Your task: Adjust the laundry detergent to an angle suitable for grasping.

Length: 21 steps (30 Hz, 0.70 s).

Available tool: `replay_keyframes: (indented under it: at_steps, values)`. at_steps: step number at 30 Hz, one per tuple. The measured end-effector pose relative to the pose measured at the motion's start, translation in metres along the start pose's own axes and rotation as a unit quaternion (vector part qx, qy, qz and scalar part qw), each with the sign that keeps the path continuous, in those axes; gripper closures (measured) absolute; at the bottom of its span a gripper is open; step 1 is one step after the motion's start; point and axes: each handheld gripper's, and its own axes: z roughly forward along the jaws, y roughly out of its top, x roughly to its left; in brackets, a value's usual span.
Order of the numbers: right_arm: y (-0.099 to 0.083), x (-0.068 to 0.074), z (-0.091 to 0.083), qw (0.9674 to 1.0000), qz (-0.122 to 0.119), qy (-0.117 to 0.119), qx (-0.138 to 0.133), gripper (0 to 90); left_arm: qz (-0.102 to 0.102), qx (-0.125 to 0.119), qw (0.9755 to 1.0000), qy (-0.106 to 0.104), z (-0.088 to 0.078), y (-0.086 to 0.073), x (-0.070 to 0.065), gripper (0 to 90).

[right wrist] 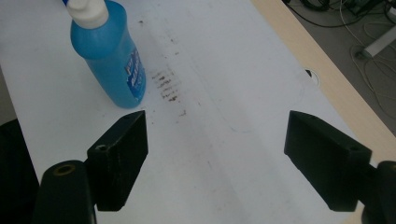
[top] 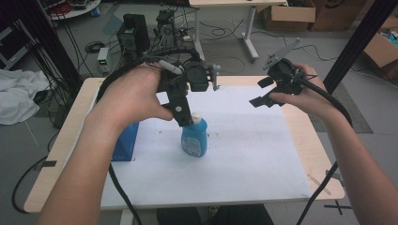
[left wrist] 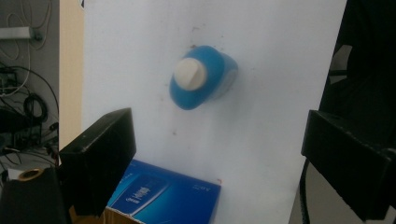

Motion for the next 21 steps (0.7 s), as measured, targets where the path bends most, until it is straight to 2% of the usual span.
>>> replay_keyframes:
  at_steps: [8, 21]
  values:
    - [0.003, 0.011, 0.016, 0.9999, 0.014, 0.007, -0.007, 21.8, -0.001, -0.002, 1.0000, -0.002, 0.000, -0.001, -0.001, 10.6]
    - [0.012, 0.038, 0.046, 0.9997, 0.017, 0.013, -0.010, 22.1, 0.000, 0.000, 1.0000, -0.008, 0.002, 0.000, -0.001, 10.6]
